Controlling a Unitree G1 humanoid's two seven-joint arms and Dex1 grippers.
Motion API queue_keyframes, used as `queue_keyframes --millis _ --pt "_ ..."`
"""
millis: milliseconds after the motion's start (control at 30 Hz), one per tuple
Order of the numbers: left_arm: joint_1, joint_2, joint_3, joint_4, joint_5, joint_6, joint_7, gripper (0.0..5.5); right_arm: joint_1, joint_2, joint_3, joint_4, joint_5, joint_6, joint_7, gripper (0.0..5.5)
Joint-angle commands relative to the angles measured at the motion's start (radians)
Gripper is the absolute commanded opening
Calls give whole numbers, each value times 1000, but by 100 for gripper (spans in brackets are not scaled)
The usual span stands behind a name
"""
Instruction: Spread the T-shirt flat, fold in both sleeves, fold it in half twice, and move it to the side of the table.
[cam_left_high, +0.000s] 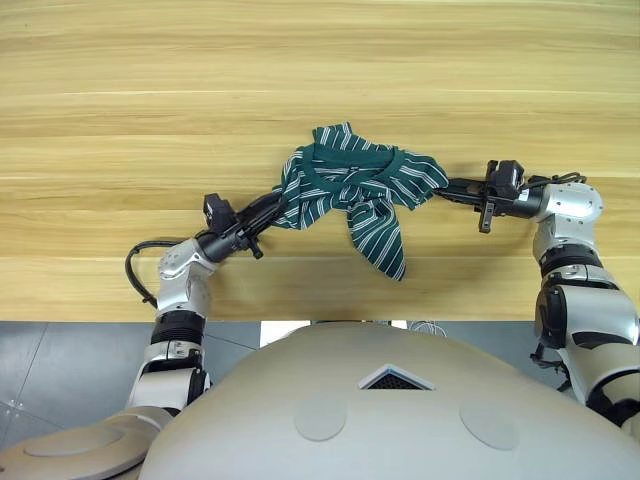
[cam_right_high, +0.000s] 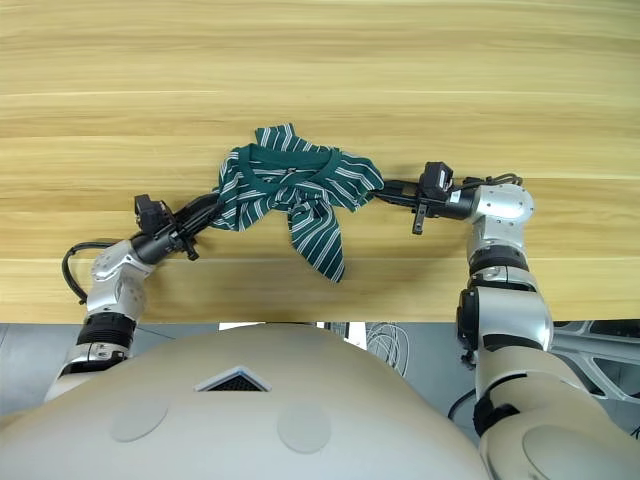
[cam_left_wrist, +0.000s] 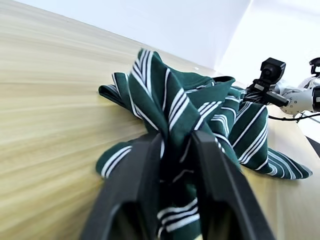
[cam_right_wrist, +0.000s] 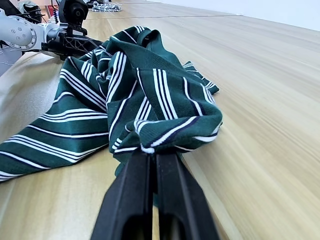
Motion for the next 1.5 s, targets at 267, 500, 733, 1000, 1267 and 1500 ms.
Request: queue_keyframes --millis 267,500,733,1000,1267,1500 --pt "-6 -9 61 -30 -34 -7 -8 3 -36 0 -41 -38 43 -3 3 0" --pt "-25 -25 131 -120 -56 -21 85 3 -72 14 -102 -106 118 18 -22 0" --pt "-103 52 140 76 100 -86 206 62 -47 15 -81 -122 93 -3 -35 0" --pt "-145 74 76 174 64 37 -27 193 -37 13 -71 -113 72 -15 -34 0" --pt "-208 76 85 242 28 149 -157 251 -30 12 -65 -112 68 -22 -30 0" --pt "-294 59 9 435 183 51 -77 251 -20 11 -57 -116 65 -29 -31 0"
